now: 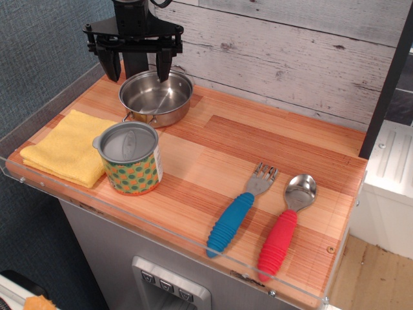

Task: Slide the can back behind the blue and red silverware.

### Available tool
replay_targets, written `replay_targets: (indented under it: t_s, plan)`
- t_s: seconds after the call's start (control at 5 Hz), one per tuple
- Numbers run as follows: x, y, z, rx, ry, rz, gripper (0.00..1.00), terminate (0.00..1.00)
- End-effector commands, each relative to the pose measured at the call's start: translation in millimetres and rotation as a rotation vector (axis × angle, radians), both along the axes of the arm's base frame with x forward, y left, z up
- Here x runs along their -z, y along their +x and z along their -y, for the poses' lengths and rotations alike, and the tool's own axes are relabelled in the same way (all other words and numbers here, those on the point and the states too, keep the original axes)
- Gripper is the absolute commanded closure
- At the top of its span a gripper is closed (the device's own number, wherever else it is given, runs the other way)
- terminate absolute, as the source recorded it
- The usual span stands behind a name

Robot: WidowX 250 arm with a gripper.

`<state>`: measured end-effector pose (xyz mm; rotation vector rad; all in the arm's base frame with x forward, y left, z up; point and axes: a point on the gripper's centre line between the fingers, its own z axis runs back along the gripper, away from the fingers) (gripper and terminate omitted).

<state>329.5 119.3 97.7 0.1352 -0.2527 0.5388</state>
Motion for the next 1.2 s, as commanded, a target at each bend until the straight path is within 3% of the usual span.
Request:
replay_targets:
  t_s: [0.0, 0.4, 0.8, 1.0]
  plan:
    - [0.0, 0.0, 0.0, 0.000, 0.000, 0.000, 0.00, 0.00]
    - [-10.1, -39.3, -14.5, 0.209, 0.048, -0.124, 0.00, 0.00]
    - [-12.2, -85.1, -23.8, 0.636, 0.066, -0.226, 0.00, 0.00]
    - [-2.9, -105.2, -15.6, 0.771, 0.075, -0.309, 0.00, 0.00]
